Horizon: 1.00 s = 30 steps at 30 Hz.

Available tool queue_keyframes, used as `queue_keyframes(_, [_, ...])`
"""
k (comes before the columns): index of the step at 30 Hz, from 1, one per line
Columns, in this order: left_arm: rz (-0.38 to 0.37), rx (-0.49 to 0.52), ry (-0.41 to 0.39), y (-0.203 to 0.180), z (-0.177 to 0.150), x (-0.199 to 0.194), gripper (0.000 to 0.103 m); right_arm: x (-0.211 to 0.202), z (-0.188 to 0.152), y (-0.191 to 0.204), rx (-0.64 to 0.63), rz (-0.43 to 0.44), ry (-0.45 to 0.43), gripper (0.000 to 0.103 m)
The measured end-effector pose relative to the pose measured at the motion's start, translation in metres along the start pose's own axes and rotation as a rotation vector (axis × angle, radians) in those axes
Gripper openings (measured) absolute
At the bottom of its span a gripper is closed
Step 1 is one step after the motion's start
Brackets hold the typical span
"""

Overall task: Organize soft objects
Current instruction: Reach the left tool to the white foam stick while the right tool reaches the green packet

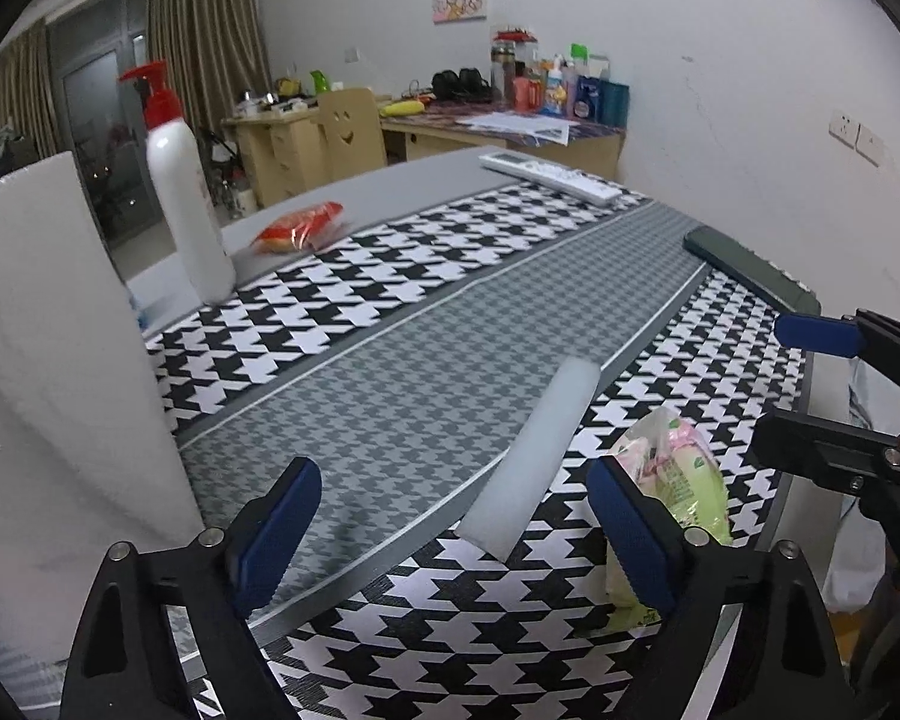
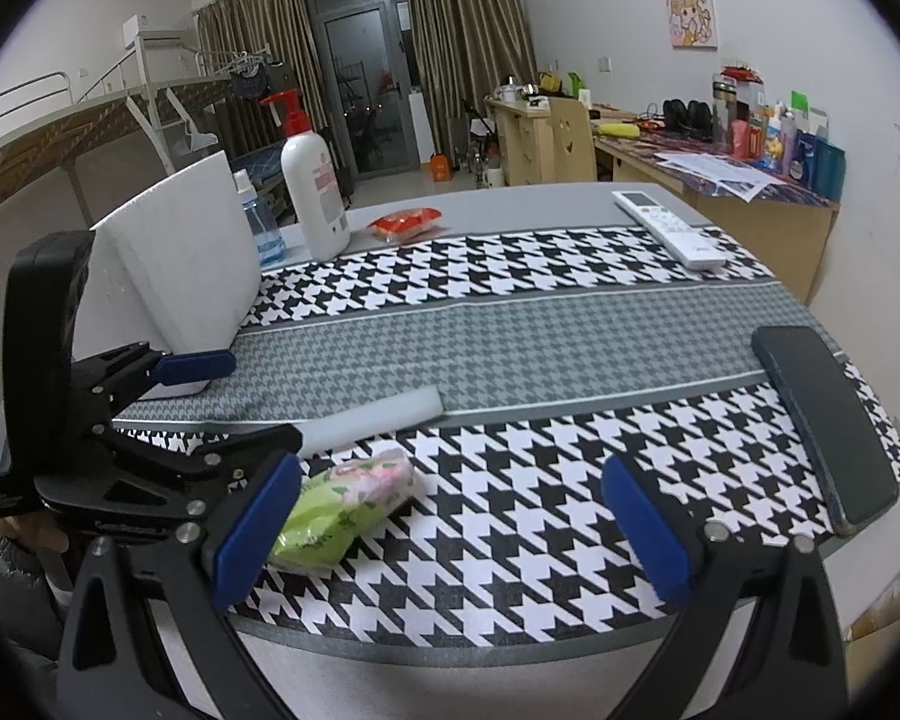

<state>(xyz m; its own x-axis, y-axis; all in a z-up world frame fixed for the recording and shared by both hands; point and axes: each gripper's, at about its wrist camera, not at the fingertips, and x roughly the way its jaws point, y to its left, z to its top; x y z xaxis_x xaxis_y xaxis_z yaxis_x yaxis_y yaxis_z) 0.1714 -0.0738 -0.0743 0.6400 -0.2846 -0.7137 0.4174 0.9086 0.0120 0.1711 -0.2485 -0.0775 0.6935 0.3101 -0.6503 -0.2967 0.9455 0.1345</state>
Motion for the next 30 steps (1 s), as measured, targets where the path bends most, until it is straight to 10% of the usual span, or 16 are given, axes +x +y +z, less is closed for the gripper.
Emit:
queue_keyframes(24, [-0.093, 0.106, 0.082, -0.019, -0.002, 0.019, 0.025, 0.009, -0.014, 0.007, 0.020, 0.020, 0.056, 0.102])
queue_keyframes(30, [-0.120, 0.063, 0.062, -0.010, -0.002, 0.016, 0.024, 0.013, -0.013, 0.012, 0.020, 0.024, 0.071, 0.102])
